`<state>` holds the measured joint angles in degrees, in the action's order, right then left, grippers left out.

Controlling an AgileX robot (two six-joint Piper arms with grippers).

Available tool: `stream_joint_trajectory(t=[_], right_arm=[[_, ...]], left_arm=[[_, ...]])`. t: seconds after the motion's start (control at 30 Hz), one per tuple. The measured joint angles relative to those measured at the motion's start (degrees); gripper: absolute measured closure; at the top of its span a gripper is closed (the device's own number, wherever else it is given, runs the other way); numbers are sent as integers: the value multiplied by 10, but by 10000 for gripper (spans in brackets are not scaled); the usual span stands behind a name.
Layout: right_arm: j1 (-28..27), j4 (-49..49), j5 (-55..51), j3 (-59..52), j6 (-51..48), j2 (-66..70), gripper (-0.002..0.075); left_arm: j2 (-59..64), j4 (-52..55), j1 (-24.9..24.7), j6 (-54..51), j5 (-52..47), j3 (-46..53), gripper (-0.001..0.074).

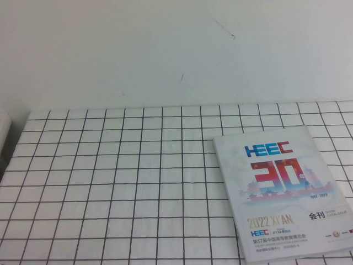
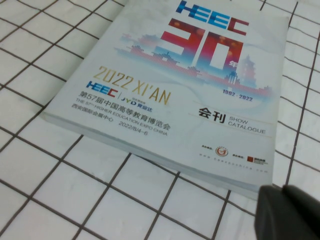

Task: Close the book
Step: 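Close the open booklet and leave it lying on the table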

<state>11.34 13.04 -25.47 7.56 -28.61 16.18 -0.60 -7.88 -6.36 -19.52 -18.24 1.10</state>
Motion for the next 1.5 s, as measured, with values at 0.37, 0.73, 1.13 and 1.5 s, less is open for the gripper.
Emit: stream_joint_trajectory(t=[0.37, 0.73, 1.13, 1.5], right_arm=[[-28, 3, 2, -4, 0, -47, 729], [-183, 3, 48, -86, -10, -168, 729], [-159, 8, 49, -88, 7, -168, 729], [-159, -114, 48, -87, 167, -168, 729]], left_arm=[[-1, 0, 0, 0, -1, 0, 737], [-2, -3, 0, -1, -5, -1, 737], [-2, -4, 0, -1, -5, -1, 737], [-2, -4, 0, -1, -6, -1, 738]])
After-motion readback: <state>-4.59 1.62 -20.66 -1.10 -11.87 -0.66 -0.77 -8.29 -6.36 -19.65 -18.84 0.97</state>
